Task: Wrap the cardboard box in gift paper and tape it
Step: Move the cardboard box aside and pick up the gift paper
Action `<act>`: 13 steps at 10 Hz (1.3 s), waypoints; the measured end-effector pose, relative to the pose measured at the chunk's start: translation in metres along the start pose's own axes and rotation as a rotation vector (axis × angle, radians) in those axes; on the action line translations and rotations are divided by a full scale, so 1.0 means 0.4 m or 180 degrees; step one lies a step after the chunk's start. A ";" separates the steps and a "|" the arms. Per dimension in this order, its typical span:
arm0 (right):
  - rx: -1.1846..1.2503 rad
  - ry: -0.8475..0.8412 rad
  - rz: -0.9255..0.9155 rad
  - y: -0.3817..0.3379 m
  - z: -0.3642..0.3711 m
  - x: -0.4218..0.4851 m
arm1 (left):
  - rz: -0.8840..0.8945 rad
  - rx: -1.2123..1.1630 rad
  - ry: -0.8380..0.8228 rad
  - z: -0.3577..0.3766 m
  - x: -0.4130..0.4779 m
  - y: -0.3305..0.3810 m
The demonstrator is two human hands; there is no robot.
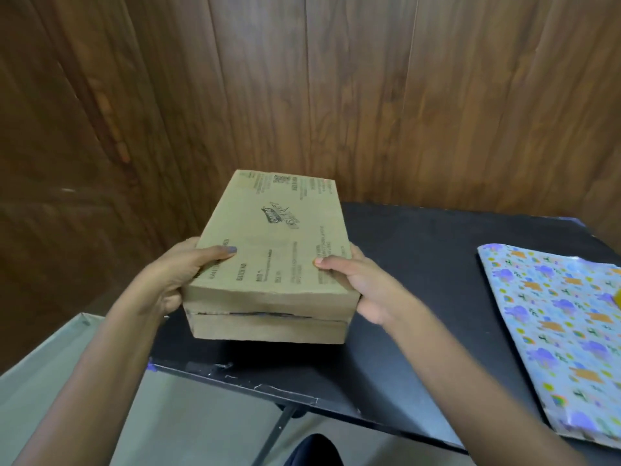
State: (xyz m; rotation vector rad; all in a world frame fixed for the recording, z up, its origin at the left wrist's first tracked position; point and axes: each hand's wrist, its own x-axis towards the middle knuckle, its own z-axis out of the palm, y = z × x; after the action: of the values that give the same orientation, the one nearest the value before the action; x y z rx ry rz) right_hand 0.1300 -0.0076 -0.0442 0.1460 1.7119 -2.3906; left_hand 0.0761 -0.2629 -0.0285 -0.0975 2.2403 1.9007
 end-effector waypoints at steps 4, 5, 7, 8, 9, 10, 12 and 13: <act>-0.0476 0.0321 0.0094 0.111 0.139 0.032 | -0.0334 0.0182 0.0273 -0.084 -0.050 -0.053; -0.0556 0.0375 0.0142 0.080 0.116 0.015 | -0.0166 0.1391 0.0618 -0.076 -0.050 -0.025; -0.0788 0.1172 -0.0328 -0.006 -0.006 -0.009 | 0.1093 0.2076 0.1134 0.094 -0.039 0.064; -0.0658 0.1369 -0.0654 -0.039 -0.086 -0.043 | 0.1348 0.1589 0.0477 0.233 -0.021 0.084; -0.0762 0.1658 -0.0865 -0.066 -0.172 -0.090 | 0.1449 0.1166 -0.0233 0.378 -0.002 0.092; -0.1048 0.2057 -0.0981 -0.083 -0.276 -0.153 | 0.1321 0.0929 -0.0892 0.542 0.008 0.095; -0.2545 0.3268 -0.1256 -0.099 -0.487 -0.286 | 0.0436 0.0875 -0.1574 0.835 0.008 0.024; -0.3310 0.3969 -0.1428 -0.091 -0.594 -0.363 | -0.0027 0.0752 -0.1629 0.943 -0.019 -0.027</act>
State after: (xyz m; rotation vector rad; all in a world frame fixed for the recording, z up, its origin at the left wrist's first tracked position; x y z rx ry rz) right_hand 0.2558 0.2429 -0.0597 1.3669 3.5251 -1.1318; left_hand 0.1273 0.1053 -0.0947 0.3706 2.0697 1.4303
